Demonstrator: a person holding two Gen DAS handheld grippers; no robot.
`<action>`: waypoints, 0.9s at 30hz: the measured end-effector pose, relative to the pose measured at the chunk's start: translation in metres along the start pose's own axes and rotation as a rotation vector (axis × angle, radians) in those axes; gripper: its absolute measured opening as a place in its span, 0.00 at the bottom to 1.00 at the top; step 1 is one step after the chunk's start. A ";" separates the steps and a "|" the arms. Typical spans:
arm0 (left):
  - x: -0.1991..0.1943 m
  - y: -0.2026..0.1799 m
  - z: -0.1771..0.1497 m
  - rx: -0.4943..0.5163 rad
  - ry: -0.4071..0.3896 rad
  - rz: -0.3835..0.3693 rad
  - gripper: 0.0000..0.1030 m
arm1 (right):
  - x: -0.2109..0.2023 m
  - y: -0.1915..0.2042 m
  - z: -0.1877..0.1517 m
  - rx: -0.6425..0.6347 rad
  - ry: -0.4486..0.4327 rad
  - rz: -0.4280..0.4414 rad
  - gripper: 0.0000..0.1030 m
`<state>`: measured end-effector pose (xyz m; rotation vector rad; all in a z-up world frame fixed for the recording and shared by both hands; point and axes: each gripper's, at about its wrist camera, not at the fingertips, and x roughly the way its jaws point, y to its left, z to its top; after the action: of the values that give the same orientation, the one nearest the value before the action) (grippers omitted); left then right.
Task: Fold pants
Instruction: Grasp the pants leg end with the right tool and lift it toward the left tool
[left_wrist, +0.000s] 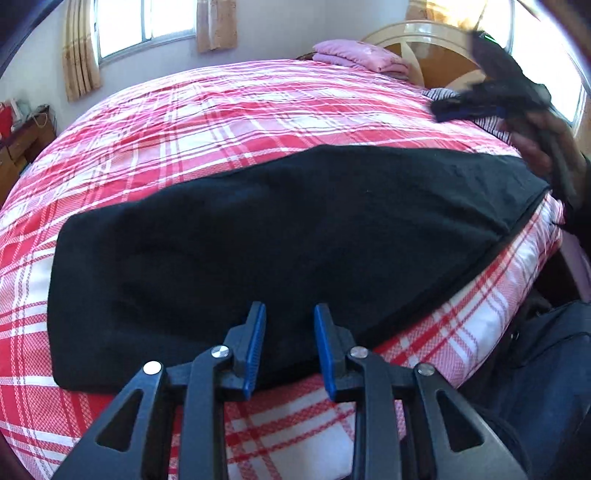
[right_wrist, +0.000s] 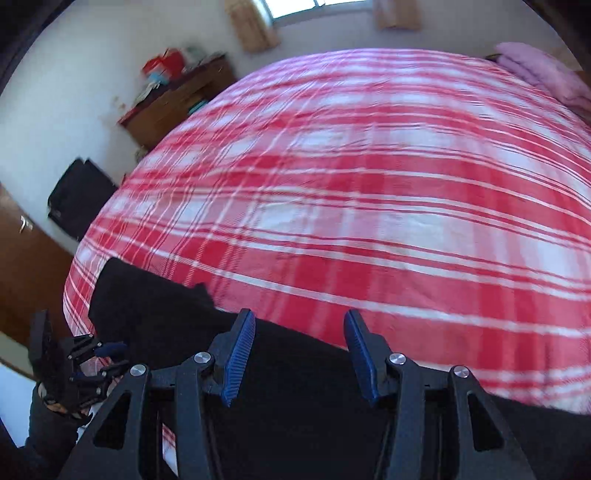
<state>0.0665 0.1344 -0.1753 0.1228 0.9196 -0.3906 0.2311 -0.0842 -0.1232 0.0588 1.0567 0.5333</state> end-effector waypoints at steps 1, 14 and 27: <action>-0.001 -0.002 0.000 0.014 -0.002 0.005 0.29 | 0.015 0.010 0.004 -0.009 0.017 0.020 0.51; 0.022 -0.044 0.061 0.086 -0.076 -0.163 0.48 | 0.089 0.024 0.026 0.061 0.166 0.212 0.46; 0.040 -0.050 0.035 0.104 -0.007 -0.216 0.48 | 0.114 0.049 0.028 0.019 0.274 0.326 0.25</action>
<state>0.0954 0.0682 -0.1825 0.1171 0.9086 -0.6395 0.2787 0.0153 -0.1875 0.1805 1.3295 0.8434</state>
